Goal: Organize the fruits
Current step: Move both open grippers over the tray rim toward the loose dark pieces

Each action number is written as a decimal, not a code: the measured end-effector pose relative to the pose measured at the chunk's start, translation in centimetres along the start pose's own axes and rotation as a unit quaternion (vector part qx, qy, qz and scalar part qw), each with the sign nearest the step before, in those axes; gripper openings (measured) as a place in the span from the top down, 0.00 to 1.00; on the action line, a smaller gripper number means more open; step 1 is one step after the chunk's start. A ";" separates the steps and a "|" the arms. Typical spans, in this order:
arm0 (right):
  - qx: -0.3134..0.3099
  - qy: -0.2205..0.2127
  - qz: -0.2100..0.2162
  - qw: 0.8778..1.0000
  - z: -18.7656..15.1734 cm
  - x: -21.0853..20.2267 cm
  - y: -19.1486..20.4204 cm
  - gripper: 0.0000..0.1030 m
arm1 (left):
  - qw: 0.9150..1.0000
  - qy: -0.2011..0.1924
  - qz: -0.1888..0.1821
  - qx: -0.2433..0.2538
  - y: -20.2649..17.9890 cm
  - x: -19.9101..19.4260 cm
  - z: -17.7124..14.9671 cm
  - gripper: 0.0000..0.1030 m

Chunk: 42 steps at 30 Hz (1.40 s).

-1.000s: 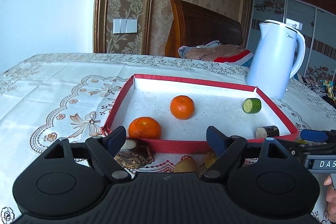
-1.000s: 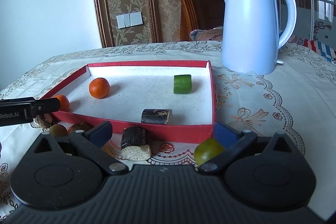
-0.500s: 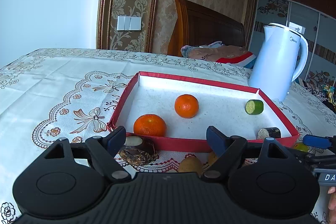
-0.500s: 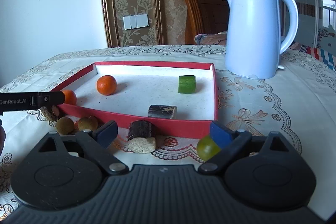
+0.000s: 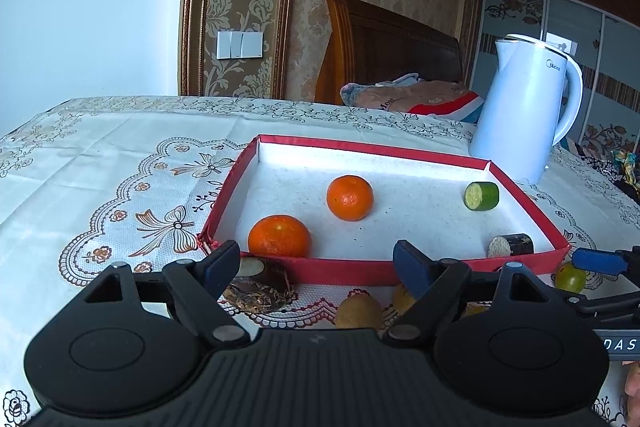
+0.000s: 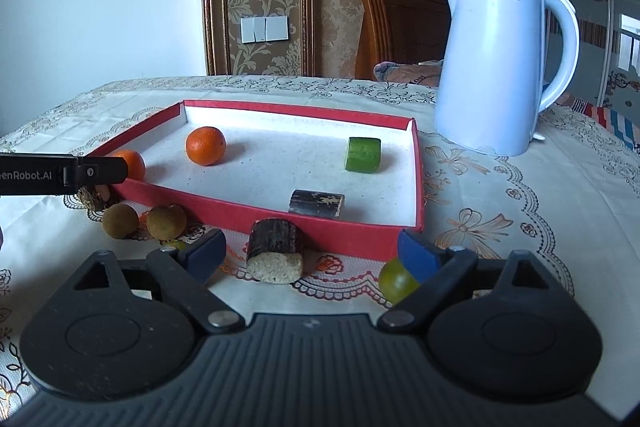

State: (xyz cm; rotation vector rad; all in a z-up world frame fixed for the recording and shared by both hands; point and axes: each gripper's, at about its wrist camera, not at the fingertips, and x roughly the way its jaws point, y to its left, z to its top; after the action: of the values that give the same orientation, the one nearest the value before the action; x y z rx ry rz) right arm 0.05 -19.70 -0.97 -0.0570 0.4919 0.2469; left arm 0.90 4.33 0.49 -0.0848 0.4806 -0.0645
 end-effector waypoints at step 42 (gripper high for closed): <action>-0.001 -0.003 0.001 1.000 -0.3 -0.5 0.1 0.19 | 0.997 0.051 0.038 -0.037 3.6 0.7 -0.4 0.19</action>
State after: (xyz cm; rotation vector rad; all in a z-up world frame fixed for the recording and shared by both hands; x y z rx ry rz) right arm -0.55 -19.79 -1.02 -0.0574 0.4851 0.2486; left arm 1.49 7.79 -0.47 -0.1359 0.5877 0.0237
